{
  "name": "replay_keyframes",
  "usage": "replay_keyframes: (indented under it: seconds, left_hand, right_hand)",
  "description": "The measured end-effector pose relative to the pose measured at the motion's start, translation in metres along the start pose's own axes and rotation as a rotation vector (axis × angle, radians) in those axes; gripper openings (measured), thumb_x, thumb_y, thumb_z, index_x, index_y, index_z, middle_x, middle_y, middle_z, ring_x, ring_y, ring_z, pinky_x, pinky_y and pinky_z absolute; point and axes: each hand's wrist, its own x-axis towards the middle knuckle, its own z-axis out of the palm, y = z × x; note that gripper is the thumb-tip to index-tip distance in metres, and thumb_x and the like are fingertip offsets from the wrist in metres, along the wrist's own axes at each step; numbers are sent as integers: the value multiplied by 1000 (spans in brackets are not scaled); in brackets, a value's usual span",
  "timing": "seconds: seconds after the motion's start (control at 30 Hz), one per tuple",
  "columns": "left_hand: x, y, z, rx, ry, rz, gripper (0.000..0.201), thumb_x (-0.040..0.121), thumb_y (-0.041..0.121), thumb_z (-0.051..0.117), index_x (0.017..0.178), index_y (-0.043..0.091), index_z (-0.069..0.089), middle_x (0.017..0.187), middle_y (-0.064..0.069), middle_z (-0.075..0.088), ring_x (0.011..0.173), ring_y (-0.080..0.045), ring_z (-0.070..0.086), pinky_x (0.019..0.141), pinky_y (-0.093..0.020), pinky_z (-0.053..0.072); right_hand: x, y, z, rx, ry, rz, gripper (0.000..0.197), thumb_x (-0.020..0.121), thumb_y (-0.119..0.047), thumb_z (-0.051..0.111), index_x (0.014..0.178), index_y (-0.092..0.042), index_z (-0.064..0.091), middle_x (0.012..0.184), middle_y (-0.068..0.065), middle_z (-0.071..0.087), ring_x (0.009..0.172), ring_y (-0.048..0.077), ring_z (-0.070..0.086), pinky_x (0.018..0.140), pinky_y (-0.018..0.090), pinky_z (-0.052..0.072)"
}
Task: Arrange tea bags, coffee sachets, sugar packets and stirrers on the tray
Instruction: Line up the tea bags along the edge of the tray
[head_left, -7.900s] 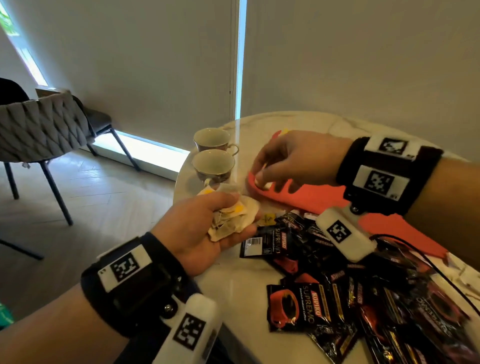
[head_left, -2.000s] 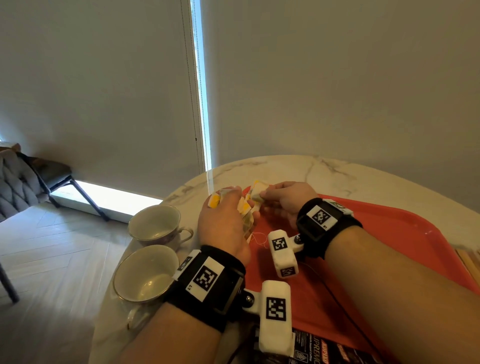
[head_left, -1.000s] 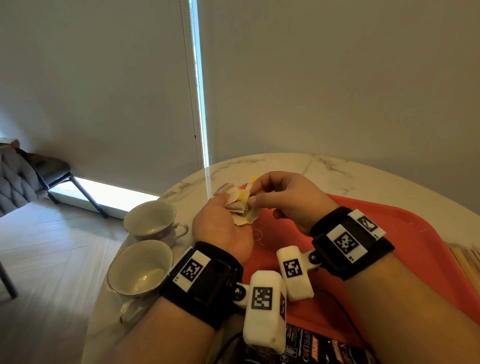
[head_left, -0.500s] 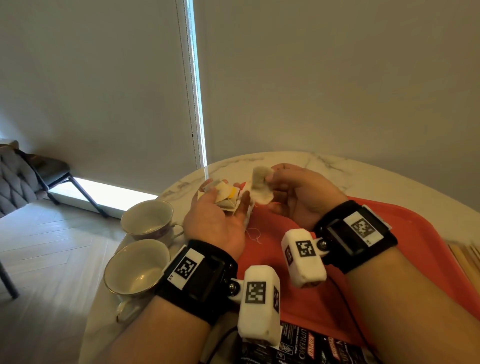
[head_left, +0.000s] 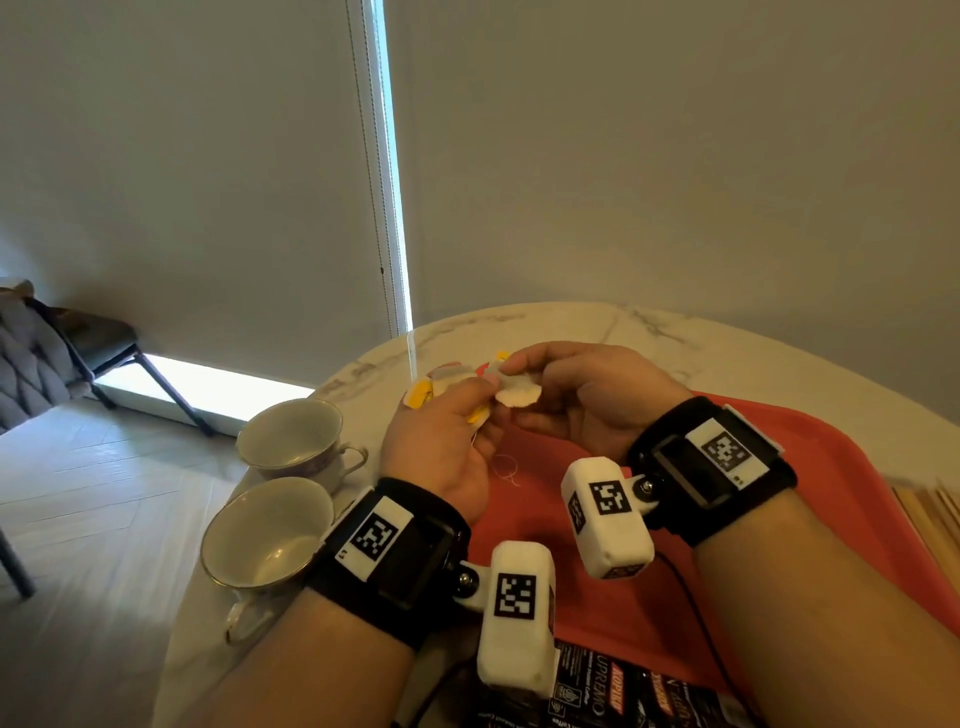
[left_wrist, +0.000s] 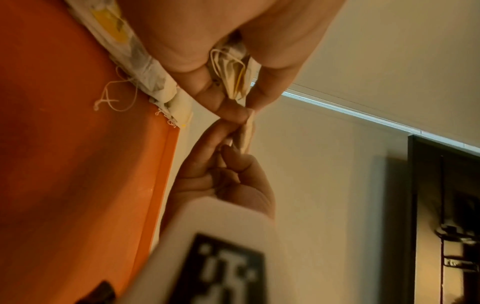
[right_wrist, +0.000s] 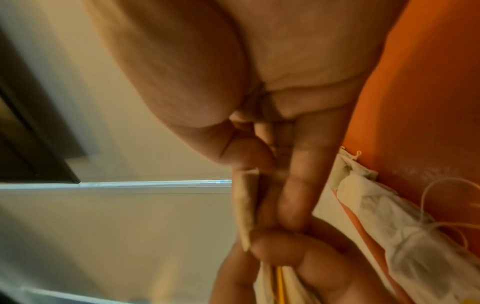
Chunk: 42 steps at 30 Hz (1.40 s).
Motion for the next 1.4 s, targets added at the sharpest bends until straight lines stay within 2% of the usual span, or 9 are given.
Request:
replay_keyframes:
  seconds: [0.1, 0.2, 0.37, 0.53, 0.7, 0.9, 1.03, 1.2, 1.4]
  left_hand:
    - [0, 3, 0, -52, 27, -46, 13, 90, -9, 67, 86, 3, 66, 79, -11, 72, 57, -15, 69, 61, -24, 58]
    - [-3, 6, 2, -92, 43, -39, 11, 90, -12, 66, 88, -1, 65, 80, -13, 72, 57, -16, 70, 56, -21, 58]
    - [-5, 6, 3, -90, 53, -26, 10, 89, -11, 67, 93, -2, 66, 84, -14, 73, 64, -19, 72, 59, -23, 58]
    - [-7, 1, 5, -5, 97, 15, 10, 94, -7, 63, 89, 1, 66, 72, -14, 68, 61, -21, 66, 56, -27, 57]
    - [-8, -1, 6, 92, 91, 74, 10, 96, 1, 65, 95, 10, 68, 60, -6, 69, 52, -17, 64, 62, -32, 51]
    - [-9, -1, 7, 135, 39, 136, 11, 96, 9, 70, 103, 17, 71, 70, -3, 71, 56, -13, 63, 54, -27, 48]
    - [-11, 0, 6, 226, -61, 194, 9, 88, 27, 80, 86, 24, 72, 73, -3, 67, 60, -13, 60, 51, -26, 45]
    - [-10, -3, 2, 363, -57, 285, 22, 87, 3, 78, 97, 21, 70, 82, -10, 68, 65, -18, 59, 48, -25, 45]
    - [-5, -1, -1, 304, 7, 300, 16, 90, 6, 76, 101, 15, 70, 79, -6, 68, 65, -12, 65, 51, -23, 49]
  right_hand:
    - [0, 3, 1, -96, -112, -74, 41, 82, 23, 49, 100, -7, 72, 114, 19, 66, 91, 26, 69, 76, 35, 60]
    - [0, 5, 2, -220, -116, -150, 36, 80, 20, 65, 98, -10, 74, 115, 22, 69, 85, 17, 68, 69, 29, 58]
    - [1, 1, 0, -243, 29, -253, 13, 78, -4, 79, 89, -10, 76, 99, -6, 76, 90, 11, 70, 68, 23, 56]
    - [3, -7, -2, -8, 128, -305, 29, 88, -14, 72, 108, 7, 70, 94, 11, 74, 86, 23, 71, 86, 43, 59]
    - [1, -9, -1, -68, 169, -313, 9, 90, -18, 72, 86, -10, 72, 87, 10, 76, 82, 18, 70, 74, 30, 49]
    - [-1, -10, 2, -92, 129, -327, 11, 73, -27, 80, 73, -16, 78, 85, 10, 73, 90, 29, 63, 86, 42, 49]
    - [-3, -9, 3, -250, 136, -342, 11, 87, -26, 76, 80, -18, 75, 82, 3, 74, 79, 15, 66, 69, 26, 48]
    - [-1, -6, 6, -183, 116, -313, 10, 90, -22, 74, 86, -13, 75, 79, 4, 72, 73, 16, 68, 63, 27, 55]
    - [3, -2, 4, -127, 41, -312, 17, 90, -9, 72, 107, -8, 74, 100, 12, 76, 89, 25, 72, 83, 38, 60]
